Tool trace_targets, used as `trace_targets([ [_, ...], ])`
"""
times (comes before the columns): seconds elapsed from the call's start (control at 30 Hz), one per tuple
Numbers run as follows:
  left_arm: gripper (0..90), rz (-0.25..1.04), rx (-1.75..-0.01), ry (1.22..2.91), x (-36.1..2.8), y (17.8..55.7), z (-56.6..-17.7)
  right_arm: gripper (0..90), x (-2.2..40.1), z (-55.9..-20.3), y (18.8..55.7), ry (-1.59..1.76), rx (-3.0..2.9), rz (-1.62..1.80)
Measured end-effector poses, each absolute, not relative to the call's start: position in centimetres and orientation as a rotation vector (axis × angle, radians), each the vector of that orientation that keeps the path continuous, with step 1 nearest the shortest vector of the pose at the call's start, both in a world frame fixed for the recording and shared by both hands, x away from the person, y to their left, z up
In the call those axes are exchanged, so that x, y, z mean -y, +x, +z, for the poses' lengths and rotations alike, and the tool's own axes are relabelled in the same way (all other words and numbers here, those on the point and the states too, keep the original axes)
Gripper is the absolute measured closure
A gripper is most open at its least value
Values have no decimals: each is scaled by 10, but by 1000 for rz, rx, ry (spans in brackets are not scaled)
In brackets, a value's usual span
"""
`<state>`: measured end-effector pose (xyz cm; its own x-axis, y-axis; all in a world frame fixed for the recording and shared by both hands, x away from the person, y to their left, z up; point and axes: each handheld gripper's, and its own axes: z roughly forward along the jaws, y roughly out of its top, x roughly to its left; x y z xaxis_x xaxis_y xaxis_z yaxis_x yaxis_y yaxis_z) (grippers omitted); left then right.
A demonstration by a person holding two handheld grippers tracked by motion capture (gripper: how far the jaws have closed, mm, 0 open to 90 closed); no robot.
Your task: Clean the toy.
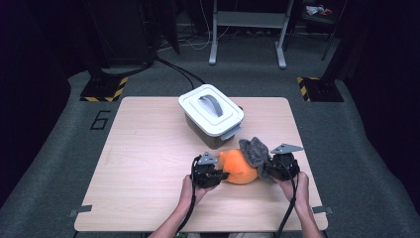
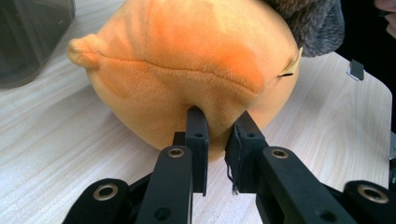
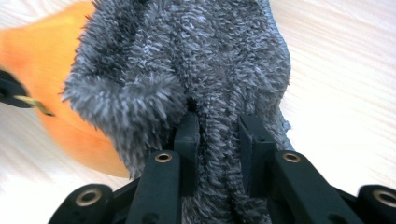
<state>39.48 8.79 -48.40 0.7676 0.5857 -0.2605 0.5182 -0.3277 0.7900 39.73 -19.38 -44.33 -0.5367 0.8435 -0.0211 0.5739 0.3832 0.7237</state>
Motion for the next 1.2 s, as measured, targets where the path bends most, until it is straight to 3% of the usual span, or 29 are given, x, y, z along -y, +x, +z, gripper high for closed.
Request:
trace_targets([
  [0.67, 792, 91, -805, 2000, -89, 395, -485, 716, 212, -490, 417, 1421, -2291, 825],
  [1.2, 790, 89, -792, 2004, -89, 396, -486, 718, 207, -417, 383, 1230, -2187, 1019],
])
